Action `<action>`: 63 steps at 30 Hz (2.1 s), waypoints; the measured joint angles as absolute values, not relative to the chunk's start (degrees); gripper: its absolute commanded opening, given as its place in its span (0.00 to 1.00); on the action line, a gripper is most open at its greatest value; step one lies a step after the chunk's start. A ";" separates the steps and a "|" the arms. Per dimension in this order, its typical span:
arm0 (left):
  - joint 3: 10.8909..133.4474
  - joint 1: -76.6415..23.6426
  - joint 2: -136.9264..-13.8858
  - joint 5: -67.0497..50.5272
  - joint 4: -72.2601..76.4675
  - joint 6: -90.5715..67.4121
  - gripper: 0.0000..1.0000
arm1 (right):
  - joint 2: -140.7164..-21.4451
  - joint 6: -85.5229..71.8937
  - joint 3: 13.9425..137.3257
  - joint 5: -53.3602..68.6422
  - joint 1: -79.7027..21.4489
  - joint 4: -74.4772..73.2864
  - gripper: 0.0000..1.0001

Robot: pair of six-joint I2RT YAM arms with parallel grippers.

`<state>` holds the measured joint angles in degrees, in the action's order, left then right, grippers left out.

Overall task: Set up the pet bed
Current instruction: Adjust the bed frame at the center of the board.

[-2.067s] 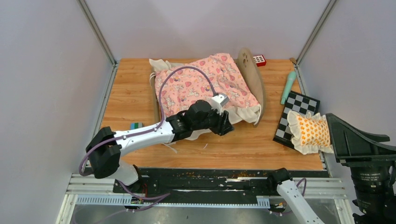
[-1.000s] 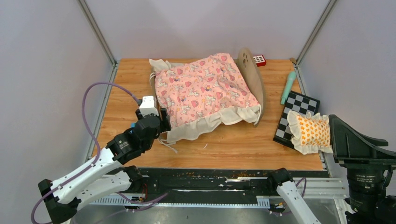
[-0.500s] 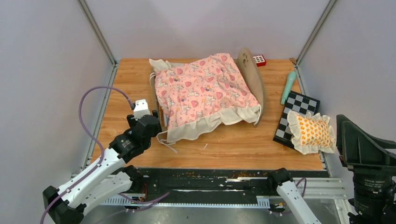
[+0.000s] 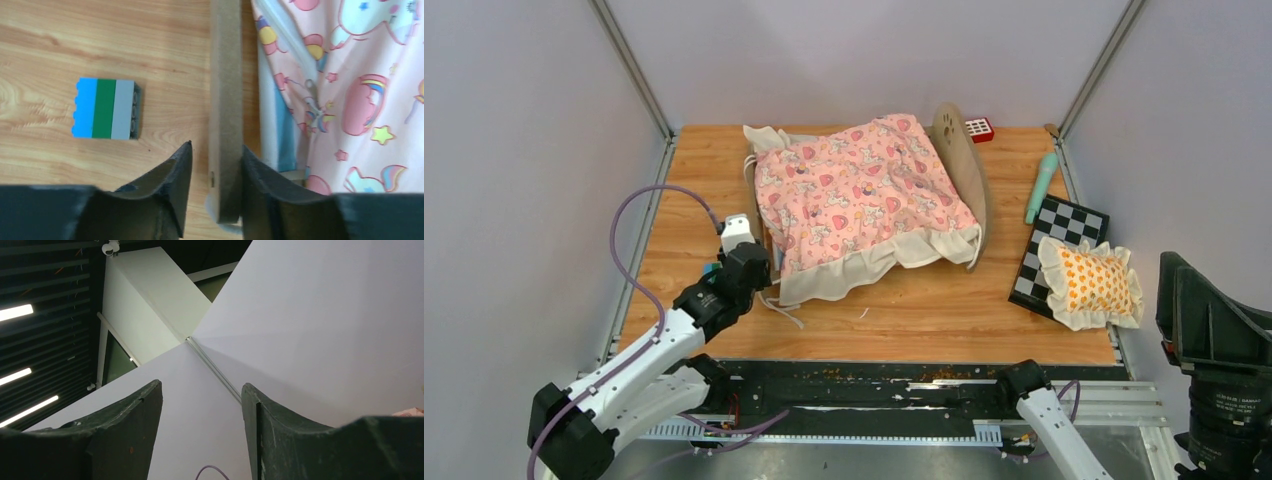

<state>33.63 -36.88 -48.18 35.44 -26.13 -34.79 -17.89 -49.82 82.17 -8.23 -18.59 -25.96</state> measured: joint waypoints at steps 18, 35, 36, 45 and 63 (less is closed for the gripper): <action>42.00 -11.51 -62.78 18.85 -19.07 -24.53 0.33 | -17.56 -39.86 73.71 -12.05 -19.09 -35.64 0.59; 51.22 -4.32 -54.89 25.34 -25.47 -23.00 0.73 | -28.12 -32.34 54.94 -10.92 -19.11 -44.84 0.60; 51.22 -4.58 -54.04 23.03 -25.45 -23.03 0.73 | -28.51 -32.18 54.43 -10.83 -19.11 -44.42 0.60; 46.02 -36.27 -45.28 12.23 -13.72 -23.53 0.73 | -27.86 -31.97 46.30 -11.51 -19.11 -44.03 0.60; 54.63 -64.16 -92.71 16.29 17.17 -22.63 0.73 | -21.37 -32.71 45.76 -14.98 -19.11 -45.43 0.61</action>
